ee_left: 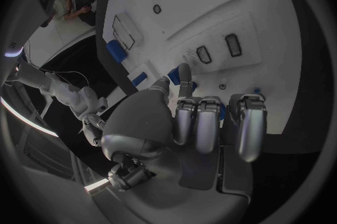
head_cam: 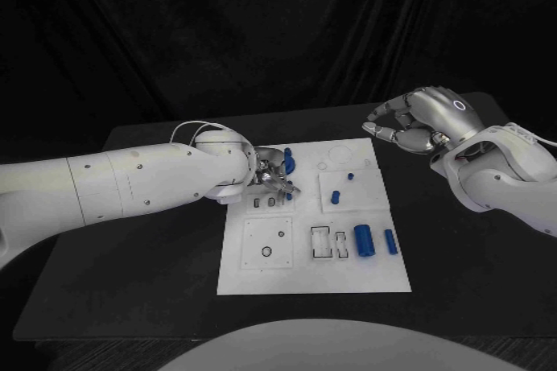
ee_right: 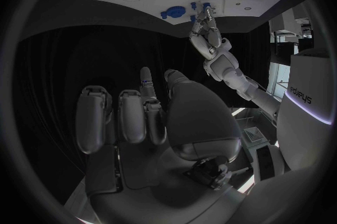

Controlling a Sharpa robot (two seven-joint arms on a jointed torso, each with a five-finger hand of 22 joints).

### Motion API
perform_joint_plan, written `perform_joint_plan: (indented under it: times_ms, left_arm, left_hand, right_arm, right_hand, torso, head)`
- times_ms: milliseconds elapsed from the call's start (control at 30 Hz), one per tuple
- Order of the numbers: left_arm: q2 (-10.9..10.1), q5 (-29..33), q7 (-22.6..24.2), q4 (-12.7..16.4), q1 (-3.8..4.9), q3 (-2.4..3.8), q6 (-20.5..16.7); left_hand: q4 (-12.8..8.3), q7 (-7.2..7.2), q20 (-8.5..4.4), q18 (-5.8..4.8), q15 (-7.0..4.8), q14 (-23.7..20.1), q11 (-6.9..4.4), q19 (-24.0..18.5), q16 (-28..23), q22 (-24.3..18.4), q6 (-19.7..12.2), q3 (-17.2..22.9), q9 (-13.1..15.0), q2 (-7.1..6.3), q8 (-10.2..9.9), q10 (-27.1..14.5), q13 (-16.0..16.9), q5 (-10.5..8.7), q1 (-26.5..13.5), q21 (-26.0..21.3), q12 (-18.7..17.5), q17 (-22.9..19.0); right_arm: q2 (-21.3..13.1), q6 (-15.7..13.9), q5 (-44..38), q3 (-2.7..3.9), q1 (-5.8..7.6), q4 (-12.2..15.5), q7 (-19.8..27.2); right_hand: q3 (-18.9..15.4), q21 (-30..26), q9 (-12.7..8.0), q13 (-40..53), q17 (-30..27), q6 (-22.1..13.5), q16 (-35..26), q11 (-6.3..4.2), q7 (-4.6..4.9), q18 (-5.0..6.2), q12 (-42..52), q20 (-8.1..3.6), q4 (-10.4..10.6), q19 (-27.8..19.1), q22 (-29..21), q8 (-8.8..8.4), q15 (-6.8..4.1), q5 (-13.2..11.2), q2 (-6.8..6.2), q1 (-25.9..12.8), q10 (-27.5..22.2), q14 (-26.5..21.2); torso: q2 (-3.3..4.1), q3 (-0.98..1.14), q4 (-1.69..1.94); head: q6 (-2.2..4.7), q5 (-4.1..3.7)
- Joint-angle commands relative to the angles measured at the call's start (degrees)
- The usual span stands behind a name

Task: Assemble the parts on the task board

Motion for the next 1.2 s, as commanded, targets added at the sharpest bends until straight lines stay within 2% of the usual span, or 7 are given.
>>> perform_joint_plan:
  times_ms: [33,133,367,667,767,967,1200]
  left_arm:
    - [0.10,-0.23,0.46,-0.02,-0.14,0.03,0.54]
    - [0.06,-0.23,0.54,-0.01,-0.14,0.03,0.40]
    - [-0.11,-0.23,0.61,-0.03,-0.14,0.03,0.35]
    - [-0.52,-0.23,0.65,-0.05,-0.15,0.03,0.57]
    - [-0.70,-0.23,0.70,0.11,-0.15,0.03,0.42]
    - [-1.40,-0.23,0.78,0.70,-0.14,0.04,-0.12]
    - [-3.43,-0.22,0.79,2.16,0.08,0.05,-0.57]
  left_hand:
    - [-1.22,-0.21,-0.29,-0.11,-0.45,5.94,-0.52,0.83,0.15,11.01,-0.52,0.75,0.36,-0.05,-0.38,6.08,15.08,1.48,1.20,-0.33,0.15,15.09]
    - [-1.96,-0.28,-0.35,-0.10,-0.52,5.94,-0.60,0.78,0.15,10.99,-0.64,1.60,0.66,-0.17,-0.58,6.08,15.08,2.75,1.85,-0.41,0.15,15.09]
    - [-2.54,-0.27,-0.39,-0.05,-0.53,5.94,-0.60,0.64,0.15,10.90,-0.89,2.53,0.91,-0.31,-0.92,6.08,15.08,3.87,2.26,-0.58,0.15,15.09]
    - [-3.80,-0.32,-0.46,-0.03,-0.58,5.94,-0.66,0.58,0.15,10.90,-1.04,4.68,1.41,-0.90,-1.44,6.08,15.08,6.30,3.02,-0.73,0.15,15.09]
    - [-4.70,-0.35,-0.51,-0.02,-0.63,5.94,-0.70,0.60,0.15,10.94,-1.08,6.35,1.72,-1.46,-1.73,6.08,15.08,8.06,3.49,-0.79,0.15,15.09]
    - [-5.98,-0.32,-0.55,-0.01,-0.66,5.94,-0.72,0.60,0.15,10.99,-1.23,9.51,2.12,-2.44,-2.24,6.08,15.08,10.07,3.93,-0.90,0.15,15.09]
    - [-6.28,-0.20,-0.53,-0.02,-0.64,5.94,-0.67,0.63,0.15,11.04,-1.34,11.25,2.29,-3.10,-2.57,6.08,15.08,10.30,3.45,-0.94,0.15,15.09]
  right_arm:
    - [-0.05,-0.12,0.07,0.05,-0.11,0.06,-0.27]
    - [-0.06,-0.13,0.15,0.05,-0.11,0.02,-0.09]
    - [0.05,-0.38,0.44,0.05,-0.11,-0.26,0.25]
    - [0.07,-0.31,0.63,0.05,-0.11,-0.37,0.28]
    - [0.09,-0.23,0.76,0.05,-0.11,-0.42,0.25]
    - [0.09,-0.02,0.86,0.05,-0.11,-0.45,0.14]
    - [0.10,0.15,0.97,0.05,-0.11,-0.48,-0.04]
  right_hand:
    - [0.34,-0.27,-0.07,13.65,-0.13,-0.34,-0.40,0.22,0.07,-0.06,-0.05,0.40,0.11,2.24,11.60,-0.34,0.31,0.38,0.02,0.52,5.52,2.54]
    - [0.36,-0.26,-0.07,13.66,-0.12,-0.36,-0.40,0.21,0.07,-0.06,-0.05,0.40,0.09,2.24,11.60,-0.36,0.31,0.39,0.02,0.56,5.52,2.54]
    - [0.34,-0.42,-0.07,13.44,-0.26,-0.40,-0.47,0.20,0.07,-0.02,-0.11,0.40,0.08,2.19,11.55,-0.40,0.30,0.38,-0.04,0.58,5.44,2.52]
    - [0.40,-0.74,-0.05,13.22,-0.80,-0.49,-0.77,0.16,0.04,0.05,-0.17,0.38,-0.12,2.07,11.45,-0.51,0.27,0.31,-0.28,0.93,5.35,2.40]
    - [0.44,-0.81,-0.03,13.20,-0.84,-0.46,-0.79,0.16,0.03,0.07,-0.18,0.38,-0.19,2.04,11.43,-0.52,0.26,0.28,-0.32,1.08,5.34,2.39]
    - [0.49,-0.85,-0.02,13.17,-0.92,-0.44,-0.84,0.16,0.03,0.07,-0.19,0.37,-0.24,2.03,11.42,-0.52,0.26,0.26,-0.32,1.20,5.33,2.37]
    - [0.53,-0.96,-0.01,13.06,-1.08,-0.43,-0.93,0.16,0.03,0.10,-0.21,0.37,-0.28,1.99,11.39,-0.53,0.25,0.24,-0.31,1.30,5.29,2.34]
  torso:
    - [0.03,0.01,0.01]
    - [0.07,0.04,0.06]
    - [0.04,0.06,0.00]
    - [-0.01,0.08,0.04]
    - [-0.06,0.12,0.07]
    - [-0.13,0.11,-0.04]
    - [-0.14,0.01,-0.15]
  head:
    - [0.00,0.03]
    - [0.00,0.07]
    - [0.00,0.37]
    - [0.00,0.10]
    - [0.00,0.07]
    - [0.00,0.29]
    - [0.00,0.64]
